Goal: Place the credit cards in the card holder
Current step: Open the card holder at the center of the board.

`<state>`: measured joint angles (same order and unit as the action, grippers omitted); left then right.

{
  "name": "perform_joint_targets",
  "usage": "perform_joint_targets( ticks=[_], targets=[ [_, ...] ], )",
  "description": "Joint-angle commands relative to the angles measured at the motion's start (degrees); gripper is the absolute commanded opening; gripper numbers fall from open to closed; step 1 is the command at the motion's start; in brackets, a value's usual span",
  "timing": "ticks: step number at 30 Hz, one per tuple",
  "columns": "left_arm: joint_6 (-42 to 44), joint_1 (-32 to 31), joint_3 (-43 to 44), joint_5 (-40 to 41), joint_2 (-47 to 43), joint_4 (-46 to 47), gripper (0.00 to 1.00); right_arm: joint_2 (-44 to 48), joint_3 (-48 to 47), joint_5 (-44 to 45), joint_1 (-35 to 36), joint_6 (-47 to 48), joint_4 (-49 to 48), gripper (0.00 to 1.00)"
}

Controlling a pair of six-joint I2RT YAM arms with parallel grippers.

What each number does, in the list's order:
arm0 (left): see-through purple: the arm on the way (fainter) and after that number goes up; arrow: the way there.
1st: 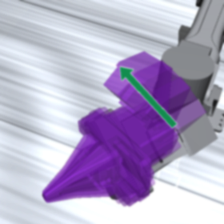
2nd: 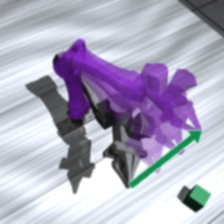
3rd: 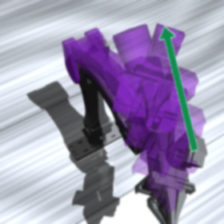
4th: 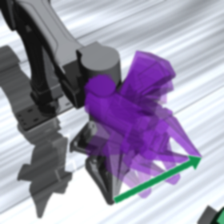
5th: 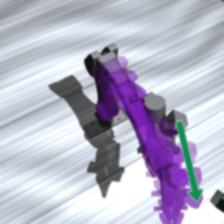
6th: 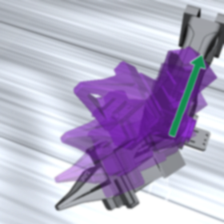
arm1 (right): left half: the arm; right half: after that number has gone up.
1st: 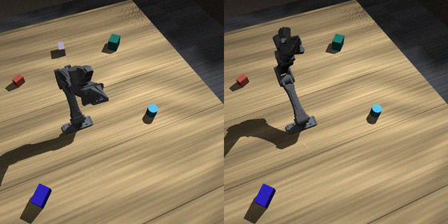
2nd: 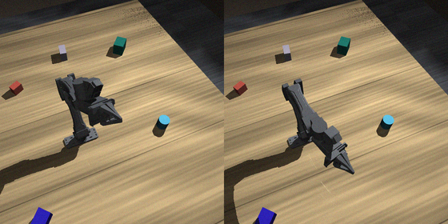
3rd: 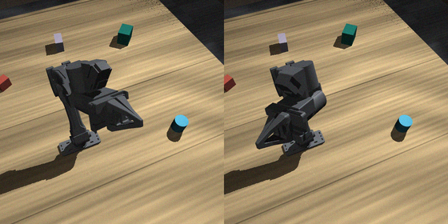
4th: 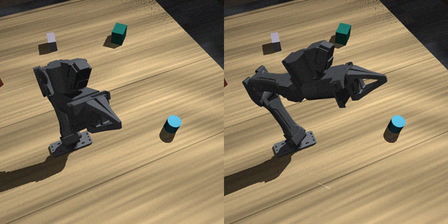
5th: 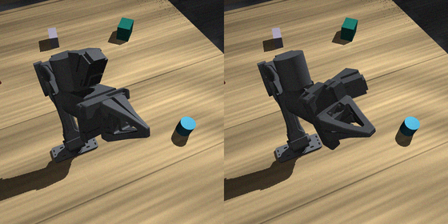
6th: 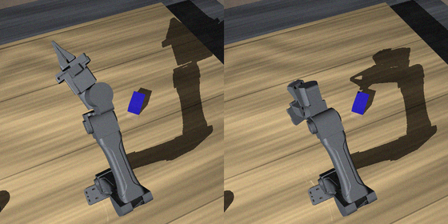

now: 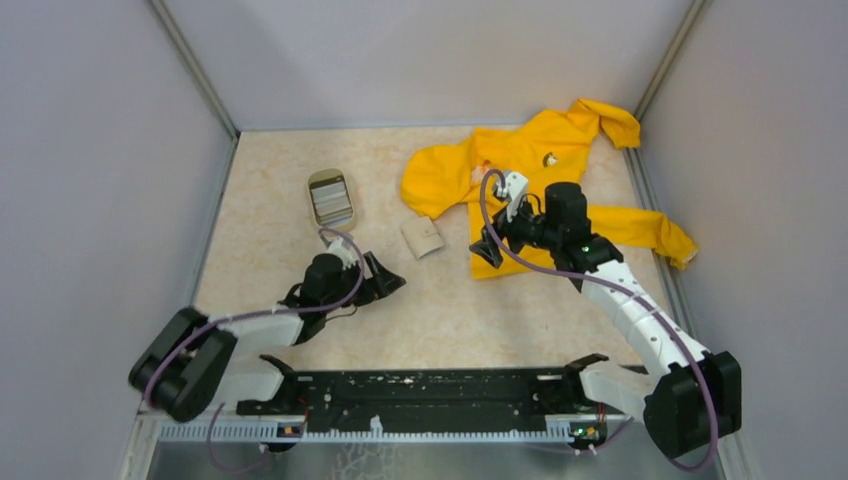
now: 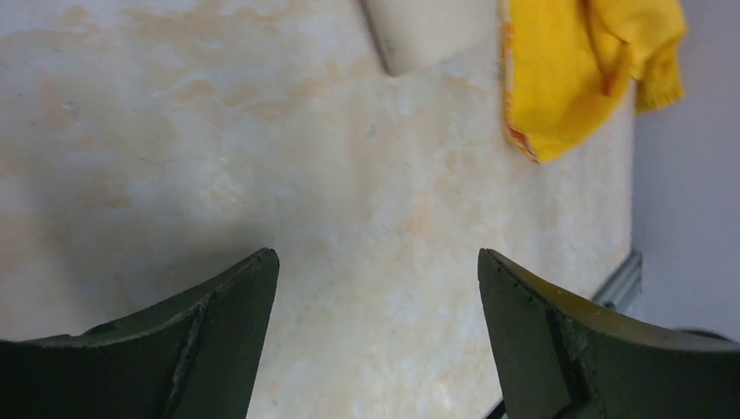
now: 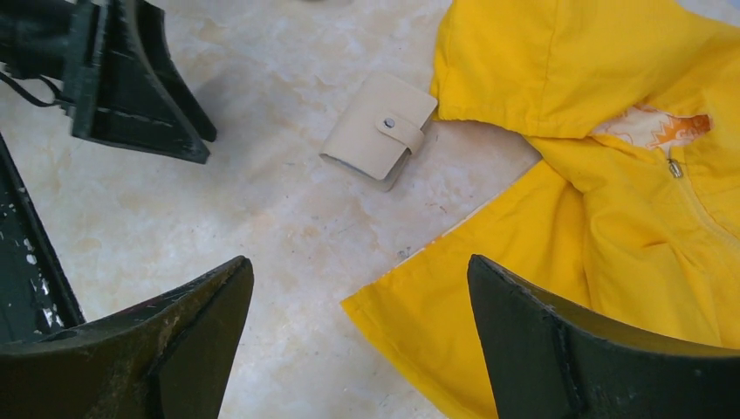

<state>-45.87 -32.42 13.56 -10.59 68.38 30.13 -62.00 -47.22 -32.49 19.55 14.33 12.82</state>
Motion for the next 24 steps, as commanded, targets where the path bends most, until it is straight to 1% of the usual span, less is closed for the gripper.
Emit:
perform_joint_targets(
  ticks=[1,4,7,10,11,12,13,15,17,18,22,24],
  targets=[
    [-5.8,-0.3,6.6,6.1,12.0,4.3,0.89,0.5,0.0,-3.9,-0.6,1.0,-2.9,0.91],
    [-6.5,-0.3,11.5,5.1,19.3,4.9,0.83,0.0,-0.1,-4.2,-0.7,0.8,-2.9,0.90],
    [-6.7,-0.3,16.4,5.0,24.7,3.8,0.80,0.0,0.2,-3.7,-0.7,0.8,-3.0,0.90],
    [-6.6,-0.4,22.0,6.3,29.1,-2.9,0.78,-0.1,0.3,-3.4,-0.7,0.9,-3.1,0.90],
    [-6.7,-0.5,23.4,7.4,30.3,-4.9,0.76,-0.3,0.2,-3.4,-0.7,1.0,-3.0,0.90],
    [-6.9,-0.6,24.5,8.7,31.2,-6.6,0.75,-0.4,0.2,-3.4,-0.7,1.1,-3.0,0.89],
    [-7.3,-0.8,25.3,9.8,32.1,-8.1,0.71,-0.7,0.2,-3.3,-0.7,1.2,-2.9,0.89],
    [-7.6,-1.0,27.3,12.6,33.9,-11.2,0.69,-0.9,0.1,-3.2,-0.7,1.4,-2.7,0.89],
    [-7.5,-1.1,29.4,13.8,36.0,-14.2,0.65,-0.9,0.0,-3.1,-0.7,1.4,-2.6,0.89],
    [-6.9,-1.2,30.4,14.0,37.0,-15.5,0.61,-1.0,0.0,-3.1,-0.7,1.5,-2.6,0.89],
    [-4.9,-1.2,33.4,14.2,41.0,-18.5,0.36,-0.9,0.0,-3.1,-0.6,1.6,-2.5,0.89],
    [-3.6,-1.3,34.4,13.6,42.3,-19.5,0.29,-0.8,0.0,-3.2,-0.7,1.7,-2.5,0.89]
  ],
)
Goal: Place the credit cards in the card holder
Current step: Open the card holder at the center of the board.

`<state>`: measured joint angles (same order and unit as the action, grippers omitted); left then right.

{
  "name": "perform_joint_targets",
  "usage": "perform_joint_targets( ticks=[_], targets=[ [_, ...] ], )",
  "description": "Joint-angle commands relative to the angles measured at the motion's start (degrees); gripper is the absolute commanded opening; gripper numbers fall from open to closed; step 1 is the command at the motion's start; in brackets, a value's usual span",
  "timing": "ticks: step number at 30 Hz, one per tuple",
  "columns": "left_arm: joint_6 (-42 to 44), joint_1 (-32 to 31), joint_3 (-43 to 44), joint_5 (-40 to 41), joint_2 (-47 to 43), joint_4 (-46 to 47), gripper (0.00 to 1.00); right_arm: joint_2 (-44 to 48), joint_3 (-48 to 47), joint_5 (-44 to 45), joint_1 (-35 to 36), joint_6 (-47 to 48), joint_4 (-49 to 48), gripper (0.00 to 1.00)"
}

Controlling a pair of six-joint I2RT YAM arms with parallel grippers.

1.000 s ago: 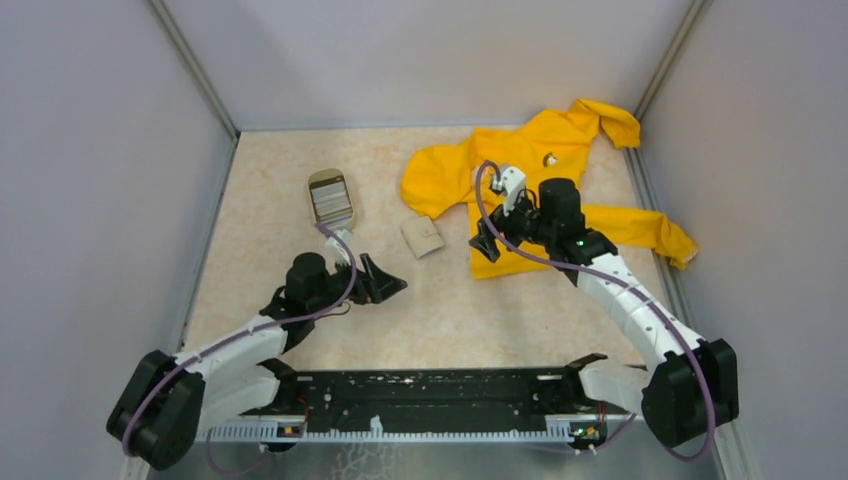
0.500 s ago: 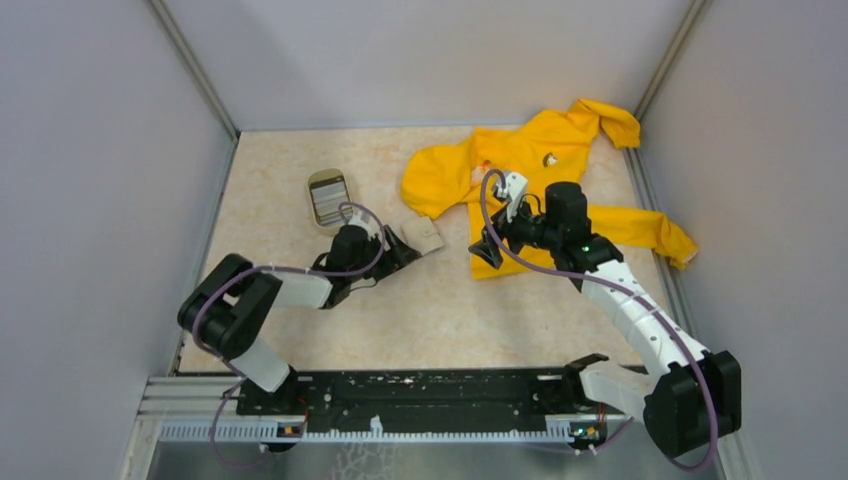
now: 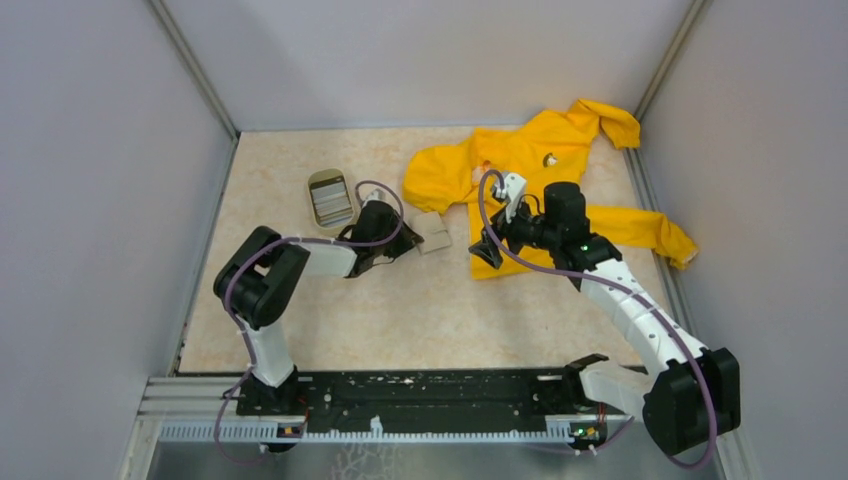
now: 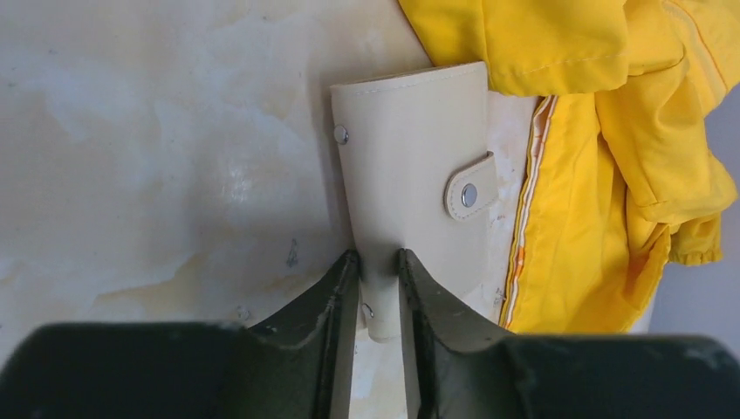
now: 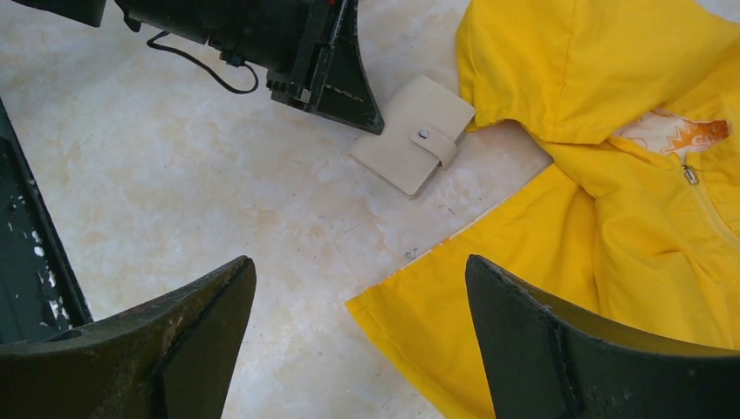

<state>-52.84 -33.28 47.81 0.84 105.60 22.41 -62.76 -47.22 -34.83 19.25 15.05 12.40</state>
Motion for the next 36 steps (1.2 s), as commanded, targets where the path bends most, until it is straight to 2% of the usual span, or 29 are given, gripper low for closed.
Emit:
perform_joint_targets(
  ticks=[1,5,7,11,15,17,20,25,28,36],
  targets=[
    [4.0,-0.4,0.4,1.9,5.5,-12.0,0.27,0.0,0.1,-0.9,-0.3,1.1,-2.0,0.88],
    [7.3,-1.0,0.0,-0.2,5.0,-11.8,0.20,-0.7,0.3,-2.5,-0.3,3.0,-1.2,0.87],
    [9.3,-2.1,-0.4,-0.6,3.7,-11.9,0.17,-1.4,0.6,-7.5,-0.3,6.9,0.5,0.83],
    [12.9,-4.9,-3.0,-0.6,-0.4,-12.4,0.15,-2.7,4.2,-16.0,0.9,22.6,4.0,0.78],
    [15.1,-10.4,-8.4,-2.7,-5.3,-10.5,0.13,-2.3,9.4,-17.3,3.1,37.7,5.0,0.78],
    [15.0,-13.3,-11.6,-3.1,-7.7,-8.6,0.13,-2.2,10.9,-15.9,4.9,41.3,4.6,0.78],
    [13.7,-17.7,-15.6,-2.7,-10.9,-6.0,0.13,-3.9,11.9,-12.8,7.7,43.3,3.4,0.76],
    [8.7,-23.6,-19.5,1.3,-14.3,-4.0,0.12,-9.4,11.6,-8.8,11.6,43.5,2.2,0.60],
    [5.5,-25.5,-20.0,4.7,-15.4,-4.2,0.11,-11.4,11.4,-6.7,13.7,43.8,1.9,0.53],
    [1.7,-27.2,-19.5,9.0,-16.2,-5.0,0.08,-13.7,10.8,-2.0,17.9,43.3,1.7,0.50]
  ],
)
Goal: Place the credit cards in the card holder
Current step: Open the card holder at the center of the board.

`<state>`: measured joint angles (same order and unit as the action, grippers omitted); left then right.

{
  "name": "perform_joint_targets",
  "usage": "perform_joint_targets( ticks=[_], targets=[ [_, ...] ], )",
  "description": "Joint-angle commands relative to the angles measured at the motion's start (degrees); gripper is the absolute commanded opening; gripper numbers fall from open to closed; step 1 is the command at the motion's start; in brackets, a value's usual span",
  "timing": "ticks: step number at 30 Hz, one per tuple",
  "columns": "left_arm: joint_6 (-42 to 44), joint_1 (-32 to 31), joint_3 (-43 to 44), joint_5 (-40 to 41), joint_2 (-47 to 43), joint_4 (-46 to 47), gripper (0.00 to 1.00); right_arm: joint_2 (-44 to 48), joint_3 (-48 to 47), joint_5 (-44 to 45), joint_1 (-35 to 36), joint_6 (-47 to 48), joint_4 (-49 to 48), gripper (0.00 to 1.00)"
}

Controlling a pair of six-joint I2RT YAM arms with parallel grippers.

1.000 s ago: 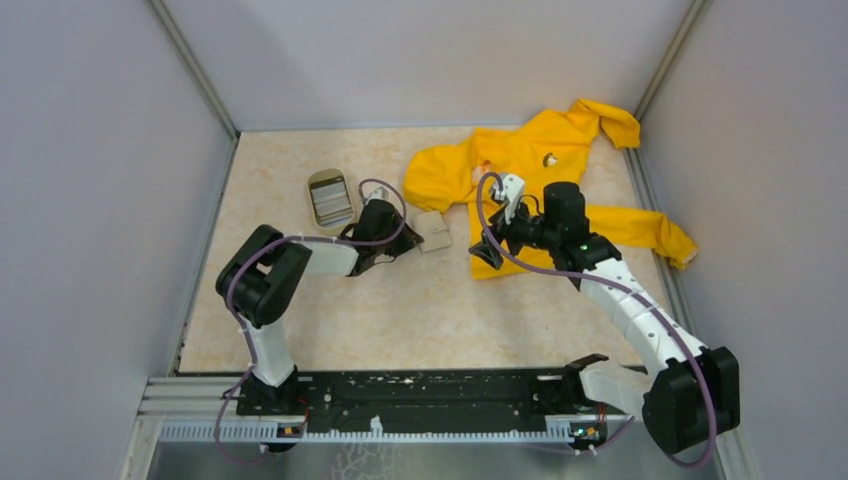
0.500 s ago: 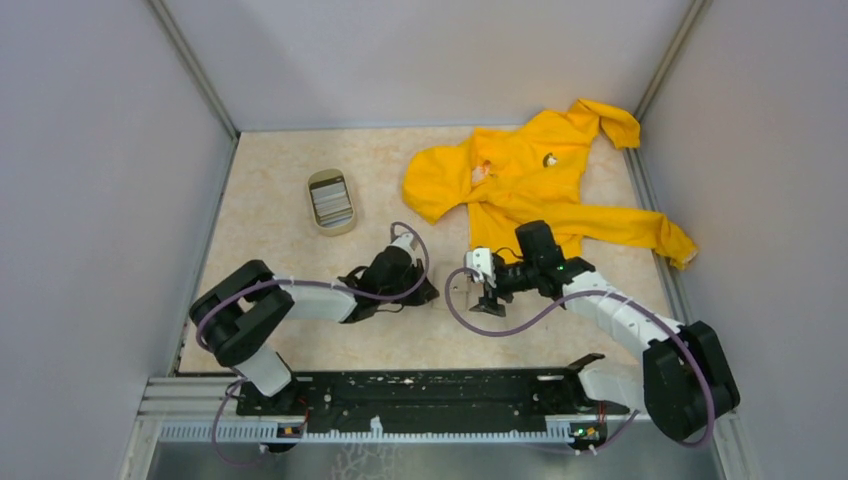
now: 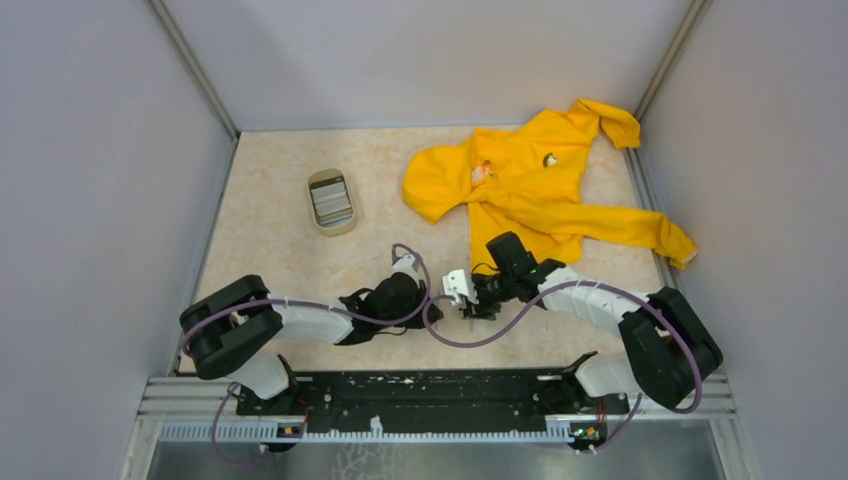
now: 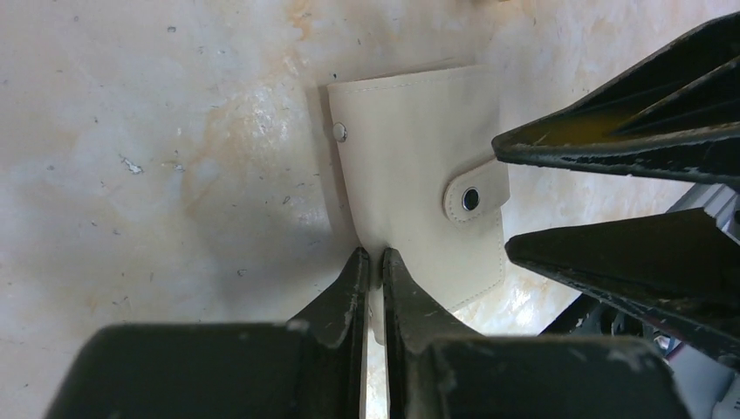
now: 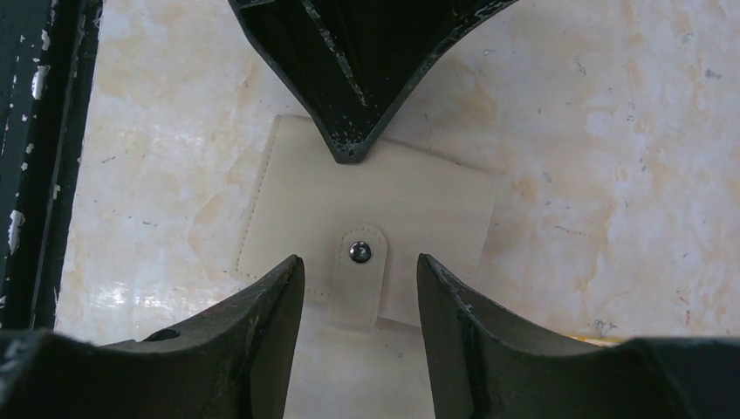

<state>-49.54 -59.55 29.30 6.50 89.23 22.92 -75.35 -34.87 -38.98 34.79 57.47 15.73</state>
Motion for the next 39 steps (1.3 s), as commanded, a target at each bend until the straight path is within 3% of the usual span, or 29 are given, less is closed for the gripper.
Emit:
perform_joint_targets(
  ticks=[1,10,27,39],
  targets=[
    [-1.7,-1.1,-0.9,3.4,0.1,-5.5,0.08,-1.5,-1.7,2.8,2.7,0.7,-1.6,0.50],
    [-2.5,-2.0,-1.0,4.1,-0.9,-4.5,0.07,-4.9,-3.2,6.6,3.7,-0.1,-0.4,0.41],
    [-4.0,-2.0,-4.8,4.3,-2.0,-1.1,0.05,-6.2,-6.3,7.3,3.9,-1.6,3.1,0.00],
    [-6.2,-2.0,-4.8,7.0,0.6,-2.4,0.00,1.6,-4.2,-1.5,0.6,3.4,3.9,0.00]
  ],
)
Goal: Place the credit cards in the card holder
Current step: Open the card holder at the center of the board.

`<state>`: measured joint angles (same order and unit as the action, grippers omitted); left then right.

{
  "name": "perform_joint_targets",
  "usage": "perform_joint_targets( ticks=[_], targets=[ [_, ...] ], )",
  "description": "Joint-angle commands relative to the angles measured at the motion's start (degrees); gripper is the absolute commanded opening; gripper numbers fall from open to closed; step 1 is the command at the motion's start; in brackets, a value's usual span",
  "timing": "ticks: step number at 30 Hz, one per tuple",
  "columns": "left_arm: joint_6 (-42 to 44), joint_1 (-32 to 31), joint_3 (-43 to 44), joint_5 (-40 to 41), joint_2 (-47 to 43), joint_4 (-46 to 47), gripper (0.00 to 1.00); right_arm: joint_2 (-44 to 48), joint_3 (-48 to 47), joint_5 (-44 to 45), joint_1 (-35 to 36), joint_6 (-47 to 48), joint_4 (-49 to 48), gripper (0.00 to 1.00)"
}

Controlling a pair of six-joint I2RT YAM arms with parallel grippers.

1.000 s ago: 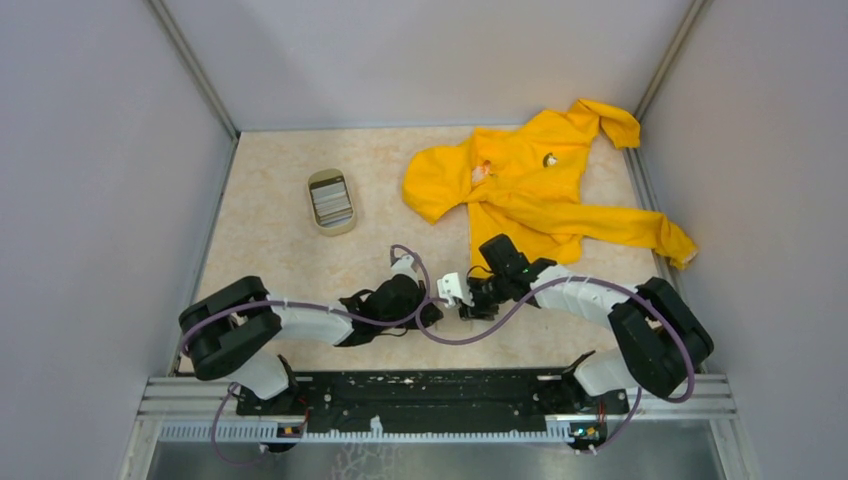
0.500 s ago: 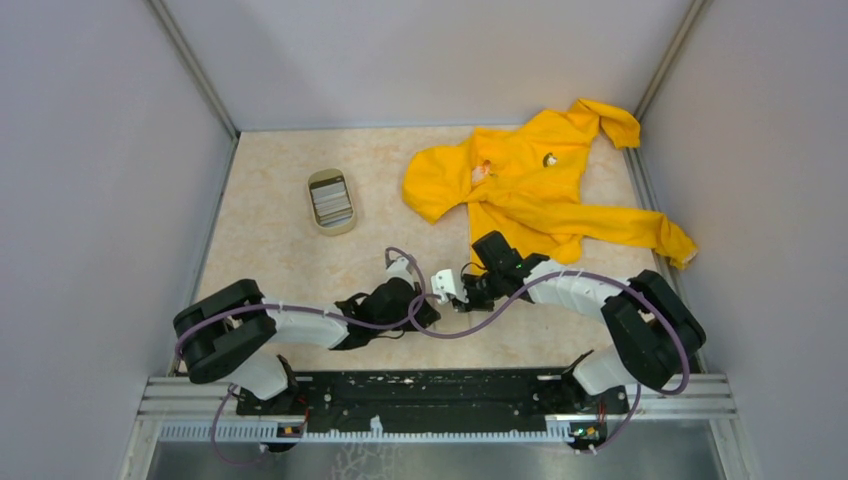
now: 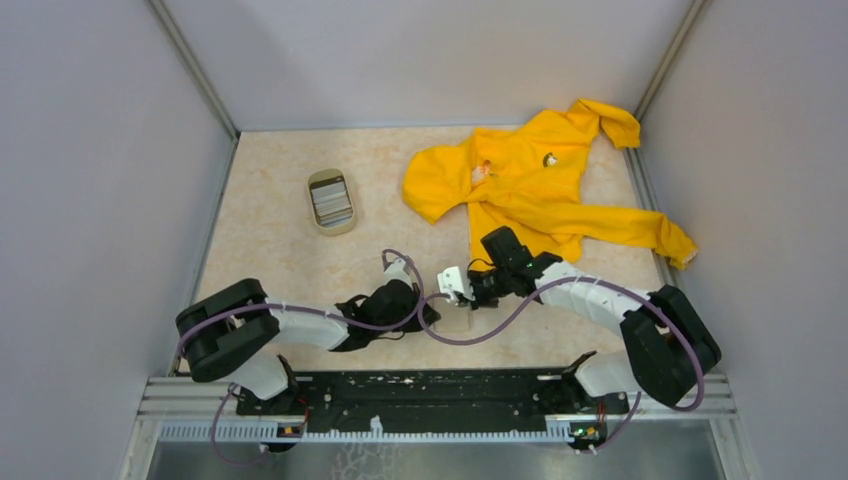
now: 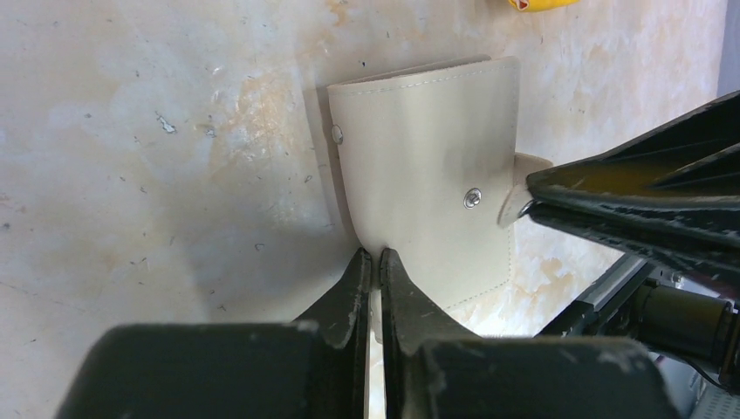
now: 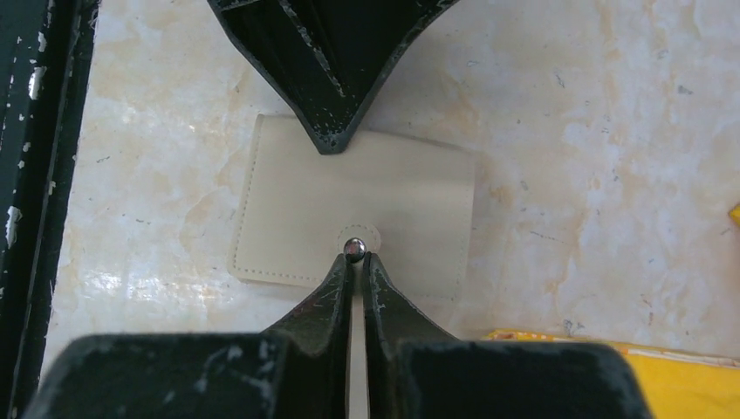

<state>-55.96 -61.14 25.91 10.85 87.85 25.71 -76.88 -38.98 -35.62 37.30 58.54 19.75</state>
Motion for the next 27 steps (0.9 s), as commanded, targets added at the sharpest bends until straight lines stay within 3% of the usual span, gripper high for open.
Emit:
perform_joint_targets(
  ticks=[1,10,15,20,25,27],
  targets=[
    [0.2,-0.4,-1.3,2.8,2.1,-5.7,0.00,3.3,0.0,-5.1,-2.1,2.7,0.1,0.00],
    [2.2,-0.1,-1.5,0.8,-0.4,-4.3,0.03,4.5,-0.3,-7.2,-6.1,2.9,0.9,0.00],
    [3.8,3.6,-4.1,-9.1,-2.3,5.1,0.42,7.1,0.0,-12.4,-9.5,-0.7,-0.7,0.00],
    [4.3,7.8,-6.7,-19.5,-2.2,14.4,0.71,7.1,-0.3,-14.7,-10.3,-3.0,-1.2,0.00],
    [5.2,8.9,-10.2,-23.9,-3.4,22.5,0.96,7.9,-0.7,-19.7,-11.0,-6.0,-1.6,0.00],
    [5.7,8.9,-11.2,-24.3,-4.3,24.0,0.98,8.3,-0.5,-20.8,-11.3,-6.8,-2.1,0.00]
  ],
)
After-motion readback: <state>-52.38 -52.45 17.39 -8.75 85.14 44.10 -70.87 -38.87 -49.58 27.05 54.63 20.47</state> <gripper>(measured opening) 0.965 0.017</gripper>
